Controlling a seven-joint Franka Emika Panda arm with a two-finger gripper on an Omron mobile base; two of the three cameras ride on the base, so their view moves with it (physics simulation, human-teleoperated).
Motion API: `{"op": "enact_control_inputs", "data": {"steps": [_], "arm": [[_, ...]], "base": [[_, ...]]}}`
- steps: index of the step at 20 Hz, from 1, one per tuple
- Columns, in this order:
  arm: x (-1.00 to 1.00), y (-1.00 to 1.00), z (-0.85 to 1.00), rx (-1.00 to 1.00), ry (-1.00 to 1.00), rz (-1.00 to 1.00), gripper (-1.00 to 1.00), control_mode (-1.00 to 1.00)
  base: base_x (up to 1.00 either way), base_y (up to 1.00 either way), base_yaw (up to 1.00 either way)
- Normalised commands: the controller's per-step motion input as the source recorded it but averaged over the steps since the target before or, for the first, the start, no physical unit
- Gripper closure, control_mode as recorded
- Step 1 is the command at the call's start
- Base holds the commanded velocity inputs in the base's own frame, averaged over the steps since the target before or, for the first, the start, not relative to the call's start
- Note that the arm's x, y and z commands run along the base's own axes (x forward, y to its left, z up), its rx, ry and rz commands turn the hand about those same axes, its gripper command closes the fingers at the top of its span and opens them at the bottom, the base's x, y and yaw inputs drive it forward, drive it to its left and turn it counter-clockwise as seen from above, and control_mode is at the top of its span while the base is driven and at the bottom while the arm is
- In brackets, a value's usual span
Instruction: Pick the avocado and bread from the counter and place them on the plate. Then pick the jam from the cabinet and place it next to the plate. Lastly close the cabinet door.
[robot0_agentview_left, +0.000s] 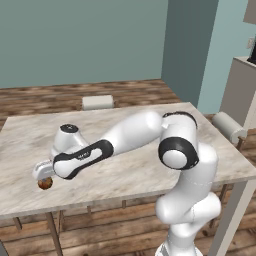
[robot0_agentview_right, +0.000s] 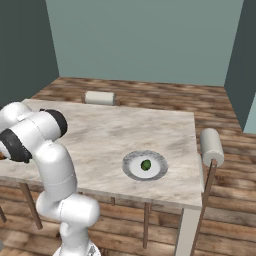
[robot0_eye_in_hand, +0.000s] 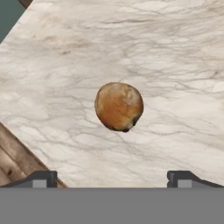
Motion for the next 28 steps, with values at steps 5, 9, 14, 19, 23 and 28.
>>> {"op": "enact_control_inputs", "data": {"steps": [5, 9, 14, 19, 23, 28], "arm": [[0.1, 0.11, -0.12, 0.0, 0.0, -0.08, -1.0, -1.0], [0.1, 0.13, -0.07, 0.0, 0.0, -0.08, -1.0, -1.0], [0.12, 0.15, -0.03, 0.0, 0.0, -0.06, -1.0, -1.0], [0.16, 0.05, -0.05, 0.0, 0.0, -0.05, -1.0, -1.0], [0.13, 0.01, -0.09, 0.0, 0.0, -0.05, -1.0, -1.0], [0.1, 0.01, -0.14, 0.0, 0.0, -0.02, -1.0, -1.0]], "base": [[0.0, 0.0, 0.0], [0.0, 0.0, 0.0], [0.0, 0.0, 0.0], [0.0, 0.0, 0.0], [0.0, 0.0, 0.0], [0.0, 0.0, 0.0]]}}
